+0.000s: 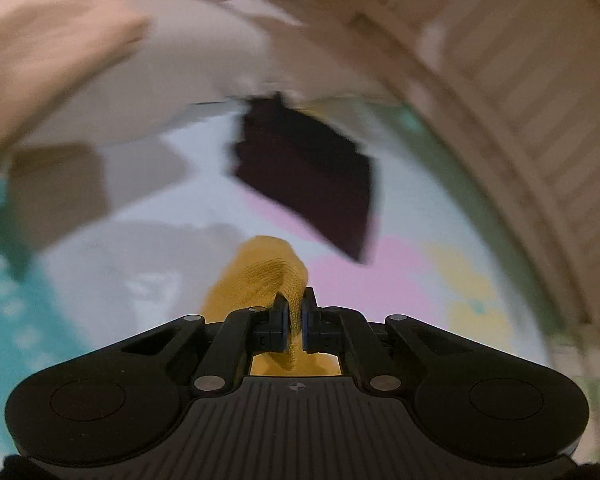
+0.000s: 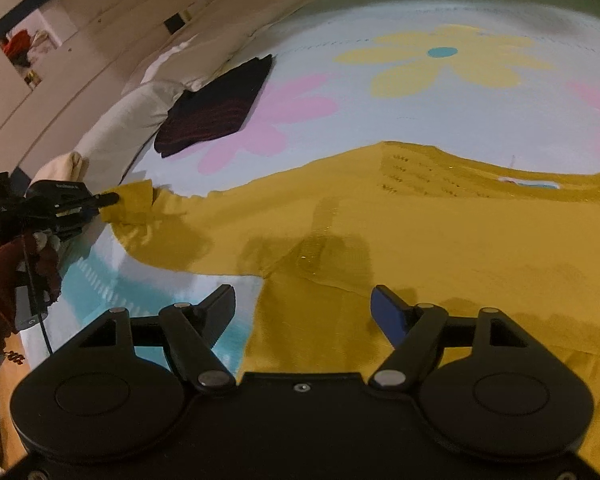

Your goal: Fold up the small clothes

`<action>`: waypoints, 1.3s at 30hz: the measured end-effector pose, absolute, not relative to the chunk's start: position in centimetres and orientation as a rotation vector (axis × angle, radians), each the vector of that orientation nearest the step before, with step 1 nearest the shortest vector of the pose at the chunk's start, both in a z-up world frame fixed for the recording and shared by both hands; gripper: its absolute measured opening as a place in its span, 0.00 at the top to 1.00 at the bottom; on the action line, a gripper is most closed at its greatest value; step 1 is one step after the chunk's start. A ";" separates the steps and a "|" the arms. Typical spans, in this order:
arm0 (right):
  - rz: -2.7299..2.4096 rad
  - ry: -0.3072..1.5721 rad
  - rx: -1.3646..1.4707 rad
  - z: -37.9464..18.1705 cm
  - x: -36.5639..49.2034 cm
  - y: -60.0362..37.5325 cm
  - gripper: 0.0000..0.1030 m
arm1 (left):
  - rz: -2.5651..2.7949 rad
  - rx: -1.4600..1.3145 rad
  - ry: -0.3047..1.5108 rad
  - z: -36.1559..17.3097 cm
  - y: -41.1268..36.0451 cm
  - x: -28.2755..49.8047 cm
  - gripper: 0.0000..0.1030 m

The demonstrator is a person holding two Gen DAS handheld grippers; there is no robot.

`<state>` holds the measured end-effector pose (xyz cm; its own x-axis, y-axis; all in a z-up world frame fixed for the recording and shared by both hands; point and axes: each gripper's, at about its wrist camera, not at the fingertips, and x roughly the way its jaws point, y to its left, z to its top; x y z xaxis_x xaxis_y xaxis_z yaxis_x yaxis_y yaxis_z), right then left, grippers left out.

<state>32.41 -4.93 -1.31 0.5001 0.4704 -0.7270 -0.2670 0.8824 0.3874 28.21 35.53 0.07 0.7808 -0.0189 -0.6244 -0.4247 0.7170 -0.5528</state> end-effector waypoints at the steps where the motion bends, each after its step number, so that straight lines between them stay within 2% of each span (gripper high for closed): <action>1: 0.447 0.944 0.244 -1.3 32.4 -5.3 0.25 | 0.210 -0.751 0.637 0.8 34.3 28.3 0.95; 8: 0.413 0.904 0.302 -0.2 32.2 -8.0 0.25 | -0.075 -0.841 0.618 4.1 23.5 29.2 0.95; 13: 0.349 0.894 0.339 -0.2 32.0 -10.8 0.25 | -0.265 -0.762 0.745 2.5 15.0 30.6 0.92; 14: 0.328 0.898 0.345 -0.3 32.0 -11.5 0.25 | -0.297 -0.749 0.779 1.8 13.7 30.8 0.84; 15: 0.305 0.901 0.354 -0.5 32.0 -12.2 0.25 | -0.324 -0.736 0.819 1.1 12.5 31.0 0.71; 17: 0.270 0.909 0.380 -0.9 32.1 -13.4 0.24 | -0.365 -0.709 0.863 0.2 11.1 31.2 0.68; 20: 0.236 0.920 0.436 -1.5 32.4 -14.8 0.24 | -0.353 -0.627 0.854 0.2 11.1 31.5 0.68; 23: 0.223 0.924 0.478 -2.0 32.9 -15.2 0.24 | -0.307 -0.554 0.838 0.3 12.1 31.6 0.61; 30: 0.225 0.967 0.525 -3.8 35.4 -15.4 0.24 | -0.123 -0.320 0.937 -3.4 15.8 32.0 0.61; 34: 0.241 0.986 0.537 -4.8 36.9 -15.3 0.24 | -0.113 -0.302 0.990 -5.3 17.3 32.4 0.61; 39: 0.264 1.036 0.579 -6.4 38.3 -14.3 0.25 | -0.140 -0.302 0.988 -4.9 17.2 32.4 0.61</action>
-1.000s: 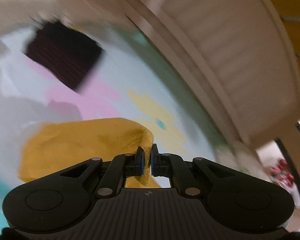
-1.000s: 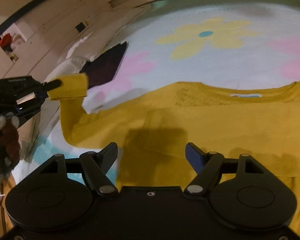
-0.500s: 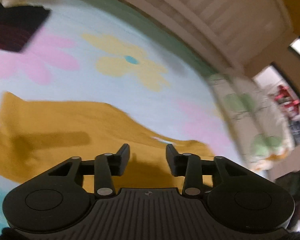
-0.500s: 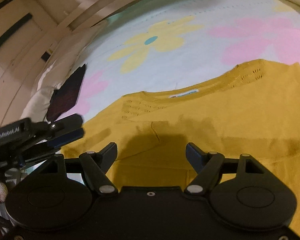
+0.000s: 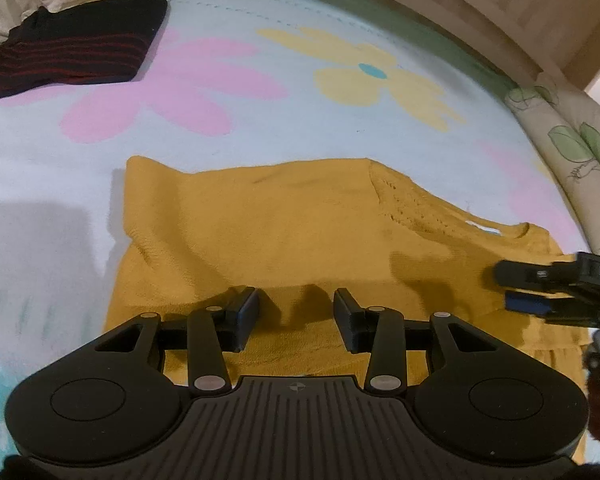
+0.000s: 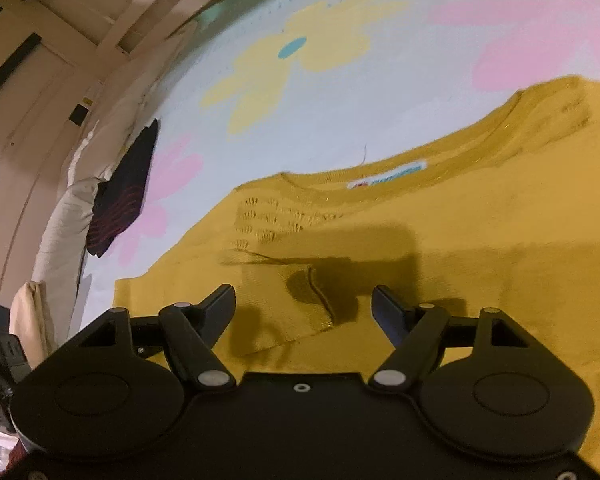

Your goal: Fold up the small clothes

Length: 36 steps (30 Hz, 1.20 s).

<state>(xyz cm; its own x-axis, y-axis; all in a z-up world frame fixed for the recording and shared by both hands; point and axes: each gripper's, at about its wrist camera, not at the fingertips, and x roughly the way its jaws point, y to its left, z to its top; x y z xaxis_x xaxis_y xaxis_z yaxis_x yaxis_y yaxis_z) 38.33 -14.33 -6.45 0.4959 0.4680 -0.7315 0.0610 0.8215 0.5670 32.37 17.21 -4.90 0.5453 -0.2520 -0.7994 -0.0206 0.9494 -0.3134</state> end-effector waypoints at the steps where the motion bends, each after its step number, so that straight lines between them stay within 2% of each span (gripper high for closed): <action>1: 0.273 1.045 0.588 -6.8 38.6 -14.1 0.28 | -0.142 -0.306 0.988 -4.9 17.3 32.4 0.61; 5: 0.309 1.043 0.591 -7.1 39.4 -12.8 0.41 | -0.141 -0.347 0.965 -4.5 18.1 32.6 0.61; 6: 0.314 1.043 0.578 -7.1 39.6 -12.5 0.47 | -0.130 -0.355 0.948 -4.1 18.4 32.5 0.61; 7: 0.321 1.044 0.569 -7.0 39.8 -12.3 0.70 | -0.117 -0.364 0.926 -3.6 18.8 32.4 0.61; 8: 0.337 1.046 0.556 -7.0 39.9 -12.0 0.84 | -0.105 -0.375 0.903 -3.2 19.1 32.4 0.61; 14: 0.413 0.874 0.398 -0.6 38.0 -11.4 0.82 | -0.033 -0.439 0.792 -0.9 20.7 32.4 0.61; 20: 0.313 0.754 0.324 5.9 34.8 -17.7 0.82 | -0.051 -0.432 0.789 -0.6 19.6 32.7 0.60; 23: 0.206 0.781 0.281 5.6 33.6 -21.3 0.82 | -0.076 -0.394 0.820 -1.1 18.0 33.3 0.60; 30: 0.049 0.952 0.280 -0.5 32.9 -25.6 0.82 | -0.151 -0.286 0.883 -2.4 13.6 34.7 0.60; 36: 0.027 0.913 0.290 0.1 32.3 -27.1 0.82 | -0.173 -0.238 0.882 -2.6 12.0 35.2 0.60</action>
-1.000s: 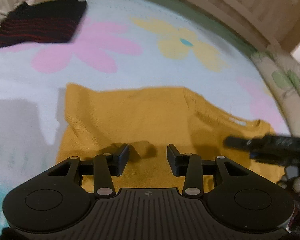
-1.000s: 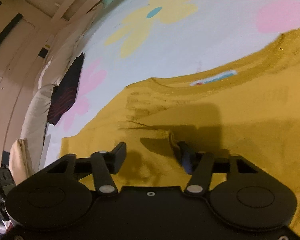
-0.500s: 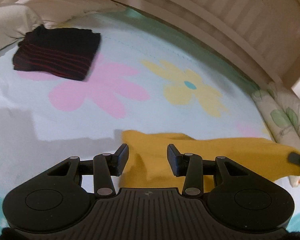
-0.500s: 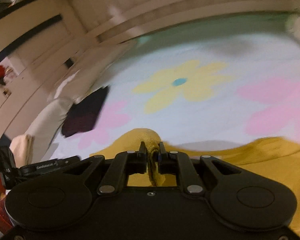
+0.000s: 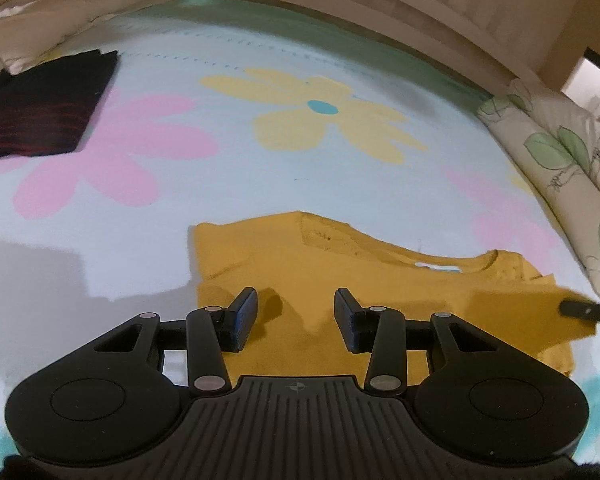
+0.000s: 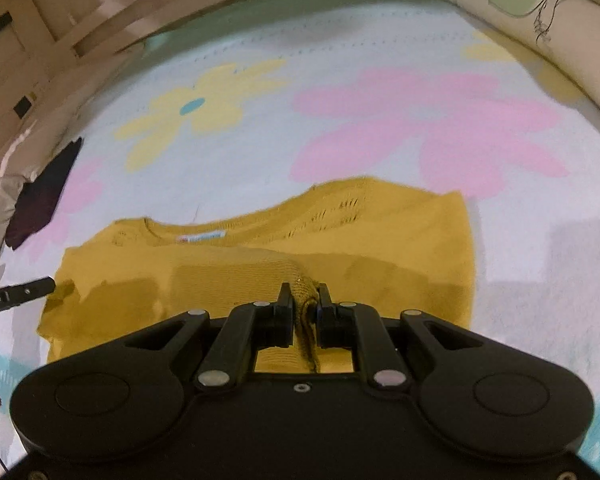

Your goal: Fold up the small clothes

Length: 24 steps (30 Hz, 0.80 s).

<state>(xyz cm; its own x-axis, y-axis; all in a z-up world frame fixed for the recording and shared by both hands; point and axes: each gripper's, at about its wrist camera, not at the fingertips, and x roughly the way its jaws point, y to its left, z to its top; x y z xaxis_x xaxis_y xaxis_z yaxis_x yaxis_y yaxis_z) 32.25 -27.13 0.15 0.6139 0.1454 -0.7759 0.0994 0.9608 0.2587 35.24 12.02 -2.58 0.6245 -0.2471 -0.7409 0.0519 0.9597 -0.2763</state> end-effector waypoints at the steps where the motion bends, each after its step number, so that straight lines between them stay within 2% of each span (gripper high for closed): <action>1: 0.018 0.896 0.282 0.6 32.1 -27.4 0.82 | -0.177 -0.227 0.883 -2.7 11.7 35.4 0.60; 9: -0.020 0.974 0.256 -2.4 33.2 -27.9 0.80 | -0.186 -0.099 0.974 -5.5 10.2 35.7 0.60; 13: -0.028 1.035 0.189 -4.2 33.0 -27.8 0.78 | -0.208 -0.045 0.949 -5.8 10.0 35.1 0.58; 15: -0.020 1.024 0.181 -4.3 32.8 -27.9 0.78 | -0.217 -0.088 0.940 -5.9 10.3 34.8 0.48; 18: -0.028 1.000 0.166 -4.0 32.6 -27.8 0.80 | -0.190 -0.085 0.936 -5.5 10.1 34.8 0.48; 24: -0.076 0.817 0.060 -1.0 31.7 -28.1 0.84 | -0.179 -0.115 0.858 -3.9 10.0 34.7 0.47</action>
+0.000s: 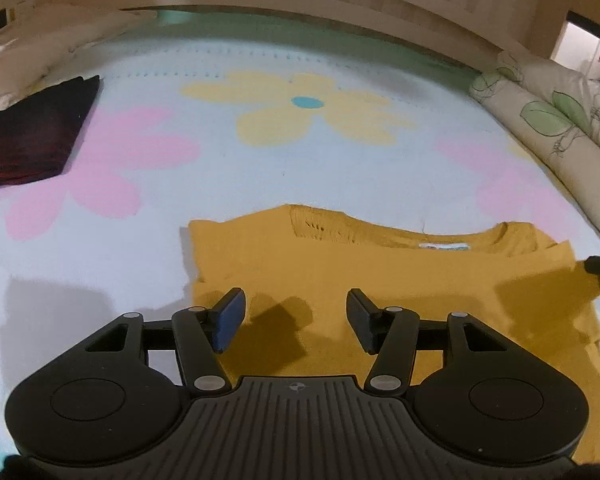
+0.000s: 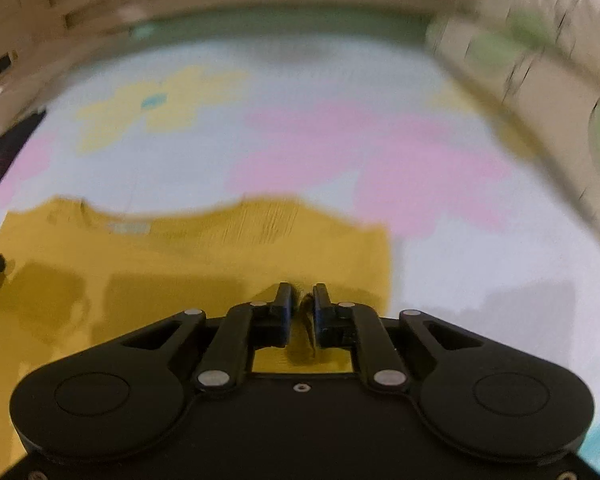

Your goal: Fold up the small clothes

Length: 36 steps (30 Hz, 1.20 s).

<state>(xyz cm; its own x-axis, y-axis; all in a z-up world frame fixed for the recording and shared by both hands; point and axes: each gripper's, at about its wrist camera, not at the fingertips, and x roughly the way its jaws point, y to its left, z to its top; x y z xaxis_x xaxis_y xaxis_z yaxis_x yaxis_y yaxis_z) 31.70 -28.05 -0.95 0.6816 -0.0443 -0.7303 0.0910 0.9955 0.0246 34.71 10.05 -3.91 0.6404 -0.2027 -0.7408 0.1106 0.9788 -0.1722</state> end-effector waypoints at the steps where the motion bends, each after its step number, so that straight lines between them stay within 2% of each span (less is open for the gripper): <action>1: -0.065 0.830 0.081 -1.1 31.8 -28.4 0.84 | -0.182 -0.119 0.877 -4.2 10.0 34.9 0.47; 5: -0.035 0.945 0.139 -3.2 32.1 -29.5 0.83 | -0.215 -0.082 0.947 -5.9 9.6 35.0 0.45; 6: -0.029 0.936 0.175 -3.1 32.0 -29.9 0.79 | -0.228 -0.053 0.954 -5.9 9.4 35.0 0.44; 8: -0.014 0.885 0.281 -2.7 31.6 -31.0 0.67 | -0.240 -0.035 0.960 -5.8 9.2 35.0 0.43; 9: -0.007 0.865 0.335 -2.5 31.6 -31.5 0.51 | -0.238 -0.052 0.960 -5.9 9.3 35.0 0.41; 10: 0.009 0.847 0.399 -2.4 31.7 -32.2 0.41 | -0.237 -0.072 0.958 -5.9 9.5 34.9 0.40; 20: 0.024 0.931 0.582 -5.4 33.6 -32.3 0.41 | -0.246 -0.106 0.958 -6.0 9.9 35.1 0.37; 21: 0.032 0.924 0.623 -5.3 33.5 -32.5 0.42 | -0.247 -0.111 0.958 -6.0 9.9 35.1 0.37; 22: 0.048 0.914 0.671 -5.3 33.4 -32.8 0.50 | -0.247 -0.113 0.957 -6.1 9.9 35.1 0.37; 23: 0.066 0.897 0.707 -5.5 33.3 -33.0 0.62 | -0.248 -0.112 0.956 -6.1 9.9 35.1 0.37; 24: 0.082 0.868 0.702 -5.4 33.2 -32.9 0.85 | -0.248 -0.109 0.955 -6.1 9.8 35.0 0.37; 29: 0.103 0.705 0.405 -2.2 32.2 -30.4 0.85 | -0.250 -0.118 0.954 -6.1 10.1 35.0 0.36; 30: 0.063 0.727 0.360 -2.2 32.4 -30.2 0.89 | -0.250 -0.117 0.953 -6.1 10.0 35.0 0.36; 34: -0.042 0.833 0.269 -3.8 32.9 -30.2 0.91 | -0.248 -0.106 0.950 -6.1 9.8 35.0 0.36; 35: -0.038 0.837 0.310 -4.0 32.8 -30.7 0.91 | -0.248 -0.104 0.950 -6.0 9.8 35.0 0.36; 36: -0.026 0.830 0.367 -4.0 32.6 -31.4 0.85 | -0.248 -0.105 0.950 -6.0 9.8 35.1 0.36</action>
<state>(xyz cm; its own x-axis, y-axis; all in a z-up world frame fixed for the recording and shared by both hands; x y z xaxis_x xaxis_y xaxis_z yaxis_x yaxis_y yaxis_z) 32.59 -31.39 -3.97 0.6781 0.1197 -0.7251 0.1650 0.9367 0.3089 35.05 9.84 -6.00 0.5558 -0.2559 -0.7910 0.1638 0.9665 -0.1976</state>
